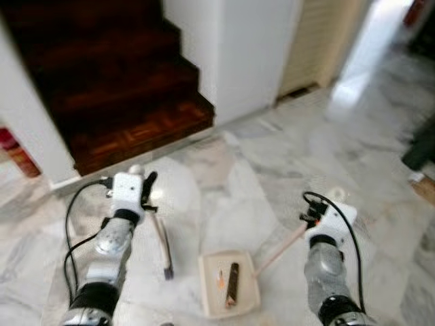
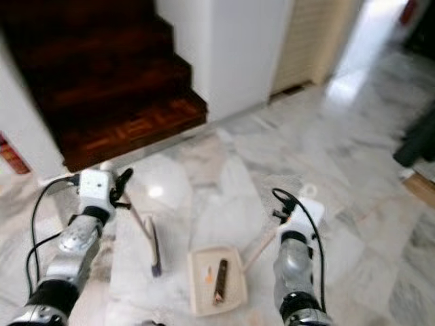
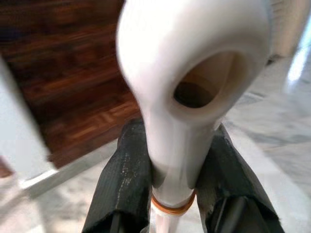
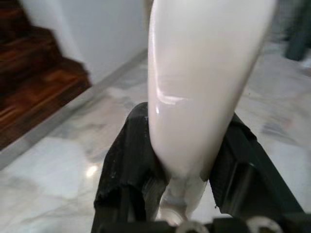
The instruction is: Sweep floor
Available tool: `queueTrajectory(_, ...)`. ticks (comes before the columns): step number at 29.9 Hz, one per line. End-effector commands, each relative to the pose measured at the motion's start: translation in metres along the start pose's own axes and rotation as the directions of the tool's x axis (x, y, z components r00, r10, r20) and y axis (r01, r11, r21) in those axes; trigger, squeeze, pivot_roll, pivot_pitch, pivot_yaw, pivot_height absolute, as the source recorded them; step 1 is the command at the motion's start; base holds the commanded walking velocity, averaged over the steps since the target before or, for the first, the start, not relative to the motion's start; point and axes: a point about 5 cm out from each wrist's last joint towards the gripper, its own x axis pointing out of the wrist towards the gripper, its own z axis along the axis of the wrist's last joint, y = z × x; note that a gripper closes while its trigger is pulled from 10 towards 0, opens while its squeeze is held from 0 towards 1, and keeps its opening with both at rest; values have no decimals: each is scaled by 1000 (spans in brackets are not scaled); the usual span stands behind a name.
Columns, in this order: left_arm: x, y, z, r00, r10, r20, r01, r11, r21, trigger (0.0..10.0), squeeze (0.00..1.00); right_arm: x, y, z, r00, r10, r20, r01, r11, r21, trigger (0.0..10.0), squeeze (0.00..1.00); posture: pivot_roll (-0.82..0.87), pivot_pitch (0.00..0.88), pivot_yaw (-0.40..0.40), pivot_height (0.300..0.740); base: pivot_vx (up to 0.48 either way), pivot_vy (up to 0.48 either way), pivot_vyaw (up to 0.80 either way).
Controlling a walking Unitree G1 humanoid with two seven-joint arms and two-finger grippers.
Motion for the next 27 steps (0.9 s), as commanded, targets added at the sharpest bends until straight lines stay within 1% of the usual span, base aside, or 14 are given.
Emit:
queueTrajectory(1, 6, -1, 13, 998, -2, 55, 1, 1000, 22, 10000, 0, 5, -1, 11, 999, -12, 39, 11, 999, 34, 10000, 0, -65, 31, -63, 740, 0, 0, 800)
queueTrajectory(2, 6, 0, 13, 998, 1, 57, -3, 1000, 22, 10000, 0, 5, -1, 10, 999, -11, 32, 9, 999, 40, 10000, 0, -65, 31, -63, 740, 0, 0, 581)
queueTrajectory(7, 6, 0, 13, 998, 6, 56, -8, 1000, 28, 10000, 0, 7, -1, 9, 1000, -15, 6, 14, 997, 78, 10000, 0, -65, 43, -62, 740, 0, 0, 0)
queueTrajectory(10, 5, 2, 13, 998, 11, 56, -13, 999, 34, 10000, 0, 7, 0, 6, 999, -24, -35, 28, 994, 103, 10000, 0, -65, 45, -62, 740, 0, 0, 0)
queueTrajectory(18, 4, 4, 12, 998, 21, 52, -22, 999, 32, 10000, 0, 8, 0, 2, 996, -36, -87, 49, 986, 162, 10000, 0, -65, 45, -62, 740, 0, 0, 0)
queueTrajectory(22, 4, 3, 12, 999, 22, 49, -23, 1000, 10, 10000, 0, 8, 0, 3, 996, -33, -82, 47, 983, 175, 10000, 0, -64, 56, -62, 740, 0, 0, 0)
queueTrajectory(27, 4, 2, 12, 999, 17, 47, -18, 1000, 7, 10000, 0, 8, 2, 4, 997, -19, -79, 33, 983, 182, 10000, 0, -72, 61, -59, 740, 0, 0, 0)
